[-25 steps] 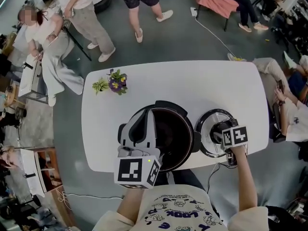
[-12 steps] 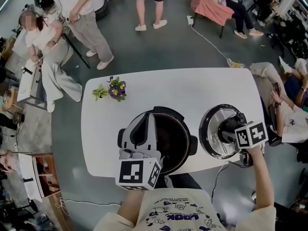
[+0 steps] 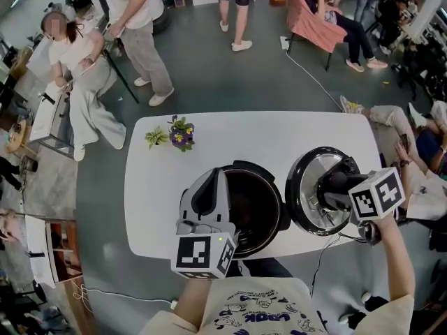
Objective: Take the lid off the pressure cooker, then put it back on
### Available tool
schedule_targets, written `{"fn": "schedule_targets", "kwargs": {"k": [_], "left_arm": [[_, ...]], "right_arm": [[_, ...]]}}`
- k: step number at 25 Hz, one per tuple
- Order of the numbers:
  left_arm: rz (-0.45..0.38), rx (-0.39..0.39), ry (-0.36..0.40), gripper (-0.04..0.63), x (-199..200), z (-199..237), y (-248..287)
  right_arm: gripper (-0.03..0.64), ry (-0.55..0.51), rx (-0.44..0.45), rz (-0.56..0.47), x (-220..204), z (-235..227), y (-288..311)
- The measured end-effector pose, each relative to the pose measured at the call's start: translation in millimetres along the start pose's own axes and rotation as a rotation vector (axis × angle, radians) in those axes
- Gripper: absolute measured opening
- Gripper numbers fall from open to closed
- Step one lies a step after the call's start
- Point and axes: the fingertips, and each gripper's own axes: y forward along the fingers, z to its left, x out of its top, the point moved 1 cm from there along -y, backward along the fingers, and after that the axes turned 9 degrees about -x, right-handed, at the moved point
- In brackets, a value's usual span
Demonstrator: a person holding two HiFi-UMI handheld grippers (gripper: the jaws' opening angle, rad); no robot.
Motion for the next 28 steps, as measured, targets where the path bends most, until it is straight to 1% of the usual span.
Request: {"fn": "schedule_targets", "kwargs": {"k": [5, 10, 14, 18, 22, 28], "left_arm": [[-0.027, 0.056, -0.01, 0.014, 9, 15, -21], [-0.047, 0.125, -0.019, 0.014, 13, 37, -46], [-0.061, 0.18, -0.026, 0.014, 16, 55, -71], [-0.082, 0.231, -0.042, 0.014, 14, 71, -90], [-0.074, 0.258, -0.041, 0.014, 9, 84, -106], [-0.079, 0.257, -0.052, 0.014, 8, 93, -115]], "right_arm": [[0.293, -0.101, 0.045, -0.024, 28, 35, -15], [0.293, -0.224, 0.106, -0.029, 50, 82, -16], [0.293, -0.314, 0.14, -0.027, 64, 119, -13], [0.293, -0.381, 0.152, -0.022, 69, 147, -4], [0.293, -0.426, 0.166, -0.009, 68, 171, 3], [0.293, -0.443, 0.175, 0.008, 62, 196, 9]]}}
